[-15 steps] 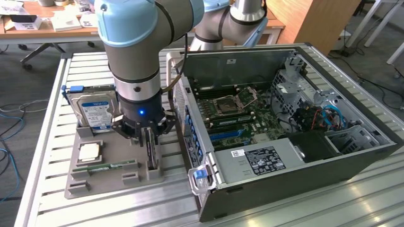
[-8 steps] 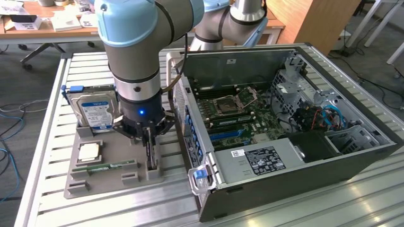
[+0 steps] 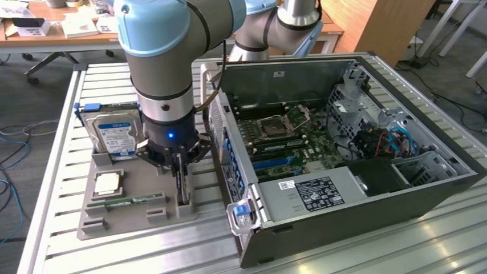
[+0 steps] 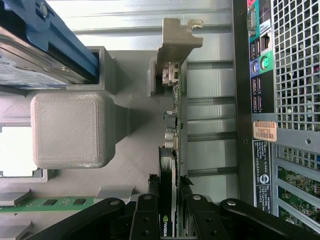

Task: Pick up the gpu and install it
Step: 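Pick up the gpu and move the gpu toward the slot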

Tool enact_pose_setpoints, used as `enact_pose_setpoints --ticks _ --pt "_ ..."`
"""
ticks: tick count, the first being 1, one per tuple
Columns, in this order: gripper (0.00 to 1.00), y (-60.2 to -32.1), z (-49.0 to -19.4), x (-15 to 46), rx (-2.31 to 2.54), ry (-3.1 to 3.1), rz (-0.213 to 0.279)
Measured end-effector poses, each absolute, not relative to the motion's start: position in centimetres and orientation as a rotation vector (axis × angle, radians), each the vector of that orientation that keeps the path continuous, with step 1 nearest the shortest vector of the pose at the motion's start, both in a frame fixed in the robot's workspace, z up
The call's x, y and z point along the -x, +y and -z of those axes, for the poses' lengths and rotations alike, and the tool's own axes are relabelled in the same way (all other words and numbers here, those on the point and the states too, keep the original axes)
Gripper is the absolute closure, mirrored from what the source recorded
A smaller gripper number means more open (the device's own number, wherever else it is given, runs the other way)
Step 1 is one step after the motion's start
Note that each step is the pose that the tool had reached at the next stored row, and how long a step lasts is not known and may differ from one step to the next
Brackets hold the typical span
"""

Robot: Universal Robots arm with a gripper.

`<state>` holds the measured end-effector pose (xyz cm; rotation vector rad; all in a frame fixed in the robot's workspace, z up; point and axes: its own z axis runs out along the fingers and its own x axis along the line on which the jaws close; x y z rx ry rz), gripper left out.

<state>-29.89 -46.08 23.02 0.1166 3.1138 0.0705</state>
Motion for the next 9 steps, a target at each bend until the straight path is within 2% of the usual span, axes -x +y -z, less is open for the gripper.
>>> enact_pose_setpoints --ticks 9 --pt "0.74 -46.08 -23.01 29.86 -0.073 3.116 -0.071"
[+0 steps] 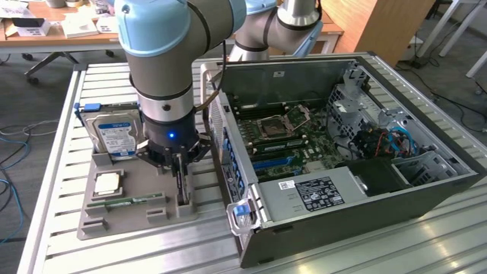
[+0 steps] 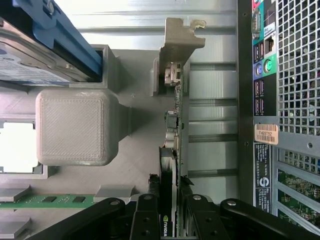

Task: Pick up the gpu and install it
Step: 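Pick up the gpu and move the gpu toward the slot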

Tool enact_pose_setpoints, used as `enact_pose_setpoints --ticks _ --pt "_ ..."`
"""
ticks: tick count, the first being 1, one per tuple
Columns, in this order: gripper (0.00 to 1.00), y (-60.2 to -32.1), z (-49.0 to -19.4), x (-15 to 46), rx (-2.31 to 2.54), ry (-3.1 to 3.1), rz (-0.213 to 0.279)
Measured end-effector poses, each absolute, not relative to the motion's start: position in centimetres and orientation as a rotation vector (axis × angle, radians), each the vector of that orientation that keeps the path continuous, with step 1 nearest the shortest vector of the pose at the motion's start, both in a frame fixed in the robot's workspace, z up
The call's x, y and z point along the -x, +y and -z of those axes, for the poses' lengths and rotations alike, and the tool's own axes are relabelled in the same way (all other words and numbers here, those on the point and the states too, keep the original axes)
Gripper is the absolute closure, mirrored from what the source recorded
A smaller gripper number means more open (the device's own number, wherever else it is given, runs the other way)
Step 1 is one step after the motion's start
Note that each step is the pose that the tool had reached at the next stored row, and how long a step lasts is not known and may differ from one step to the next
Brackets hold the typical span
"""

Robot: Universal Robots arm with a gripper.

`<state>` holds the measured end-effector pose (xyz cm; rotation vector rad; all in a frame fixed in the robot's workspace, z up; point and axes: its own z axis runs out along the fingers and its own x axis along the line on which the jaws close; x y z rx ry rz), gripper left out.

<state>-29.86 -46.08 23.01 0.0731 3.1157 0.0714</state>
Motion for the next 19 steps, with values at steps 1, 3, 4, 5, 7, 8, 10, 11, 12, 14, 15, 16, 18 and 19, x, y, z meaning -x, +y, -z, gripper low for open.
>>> enact_pose_setpoints --ticks 1,3,4,5,7,8,10,11,12,14,15,16,18,19 --pt "0.74 -46.1 -23.0 29.9 -0.073 3.116 -0.071" --pt "0.74 -46.1 -23.0 29.9 -0.073 3.116 -0.071" --pt "0.74 -46.1 -23.0 29.9 -0.073 3.116 -0.071" --pt "0.74 -46.1 -23.0 29.9 -0.073 3.116 -0.071" --pt "0.74 -46.1 -23.0 29.9 -0.073 3.115 -0.072" --pt "0.74 -46.1 -23.1 29.9 -0.073 3.116 -0.072" --pt "0.74 -46.1 -23.4 29.9 -0.073 3.116 -0.071" --pt "0.74 -46.1 -23.6 29.9 -0.073 3.116 -0.071" --pt "0.74 -46.1 -23.9 29.9 -0.073 3.116 -0.072" --pt "0.74 -46.1 -24.4 29.9 -0.073 3.116 -0.071" --pt "0.74 -46.1 -24.7 29.9 -0.073 3.116 -0.071" --pt "0.74 -46.1 -25.0 29.9 -0.073 3.116 -0.071" --pt "0.74 -46.1 -25.6 29.9 -0.073 3.116 -0.071" --pt "0.74 -46.1 -25.9 29.9 -0.073 3.116 -0.071"
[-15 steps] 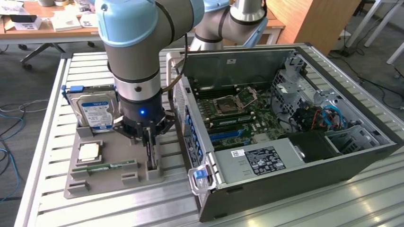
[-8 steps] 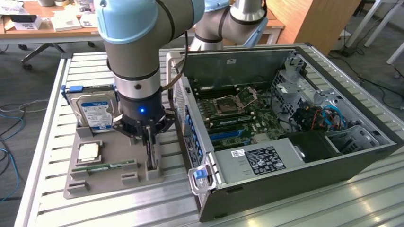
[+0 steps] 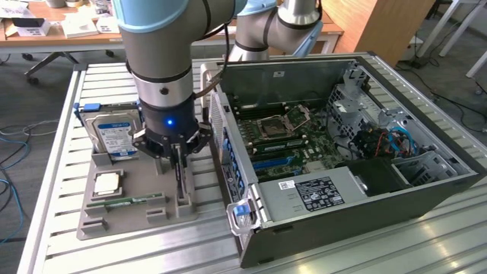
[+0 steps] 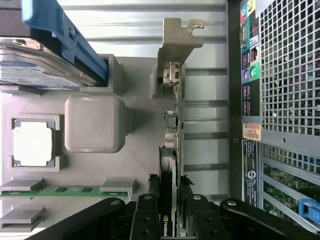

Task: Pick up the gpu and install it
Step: 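Pick up the gpu and move the gpu toward the slot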

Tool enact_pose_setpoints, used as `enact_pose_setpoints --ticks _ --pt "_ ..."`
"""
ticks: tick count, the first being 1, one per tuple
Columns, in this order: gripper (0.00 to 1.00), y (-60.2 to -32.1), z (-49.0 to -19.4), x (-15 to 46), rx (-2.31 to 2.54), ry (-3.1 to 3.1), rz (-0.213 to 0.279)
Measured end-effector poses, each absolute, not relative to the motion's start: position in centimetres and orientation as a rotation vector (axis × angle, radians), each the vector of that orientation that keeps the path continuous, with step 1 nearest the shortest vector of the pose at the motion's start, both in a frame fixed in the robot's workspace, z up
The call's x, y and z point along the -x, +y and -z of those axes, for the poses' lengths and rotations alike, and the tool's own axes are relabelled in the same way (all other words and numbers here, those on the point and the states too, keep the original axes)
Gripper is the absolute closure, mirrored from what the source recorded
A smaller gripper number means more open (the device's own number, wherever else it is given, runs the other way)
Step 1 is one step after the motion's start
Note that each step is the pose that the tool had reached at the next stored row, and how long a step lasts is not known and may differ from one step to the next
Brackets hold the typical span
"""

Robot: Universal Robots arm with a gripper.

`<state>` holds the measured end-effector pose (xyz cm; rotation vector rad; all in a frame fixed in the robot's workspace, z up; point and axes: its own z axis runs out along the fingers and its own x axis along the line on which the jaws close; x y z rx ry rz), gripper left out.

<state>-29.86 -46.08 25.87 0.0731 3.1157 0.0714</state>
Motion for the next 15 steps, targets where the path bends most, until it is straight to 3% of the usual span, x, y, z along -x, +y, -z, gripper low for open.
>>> enact_pose_setpoints --ticks 15 --pt "0.74 -46.1 -31.0 29.9 -0.073 3.116 -0.071"
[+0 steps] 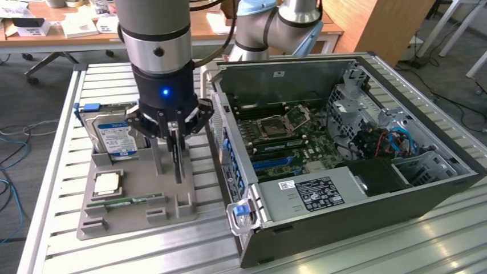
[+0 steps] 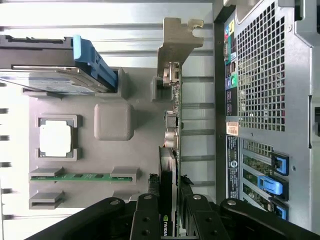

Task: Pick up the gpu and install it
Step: 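Pick up the gpu and move the gpu toward the slot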

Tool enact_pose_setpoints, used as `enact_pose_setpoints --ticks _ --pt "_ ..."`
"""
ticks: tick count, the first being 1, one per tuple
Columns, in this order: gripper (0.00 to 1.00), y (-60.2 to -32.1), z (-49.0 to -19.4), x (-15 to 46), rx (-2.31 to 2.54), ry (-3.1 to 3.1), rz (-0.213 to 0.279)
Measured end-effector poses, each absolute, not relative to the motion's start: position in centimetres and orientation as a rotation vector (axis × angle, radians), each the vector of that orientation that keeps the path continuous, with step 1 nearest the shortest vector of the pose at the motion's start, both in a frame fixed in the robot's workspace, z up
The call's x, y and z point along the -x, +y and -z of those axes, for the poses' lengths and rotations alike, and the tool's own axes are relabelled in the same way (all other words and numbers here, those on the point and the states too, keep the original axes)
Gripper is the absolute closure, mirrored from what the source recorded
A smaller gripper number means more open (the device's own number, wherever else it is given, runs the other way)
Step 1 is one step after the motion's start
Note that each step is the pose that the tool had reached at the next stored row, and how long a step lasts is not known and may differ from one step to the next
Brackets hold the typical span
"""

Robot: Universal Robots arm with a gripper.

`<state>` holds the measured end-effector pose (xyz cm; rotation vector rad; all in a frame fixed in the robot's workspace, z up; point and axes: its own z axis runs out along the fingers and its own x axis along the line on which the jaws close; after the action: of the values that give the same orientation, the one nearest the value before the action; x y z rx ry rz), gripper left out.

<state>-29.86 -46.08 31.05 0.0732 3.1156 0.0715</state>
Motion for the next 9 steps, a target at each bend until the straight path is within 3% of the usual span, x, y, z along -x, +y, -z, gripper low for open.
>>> enact_pose_setpoints --ticks 9 --pt "0.74 -46.1 -33.0 29.9 -0.073 3.116 -0.071"
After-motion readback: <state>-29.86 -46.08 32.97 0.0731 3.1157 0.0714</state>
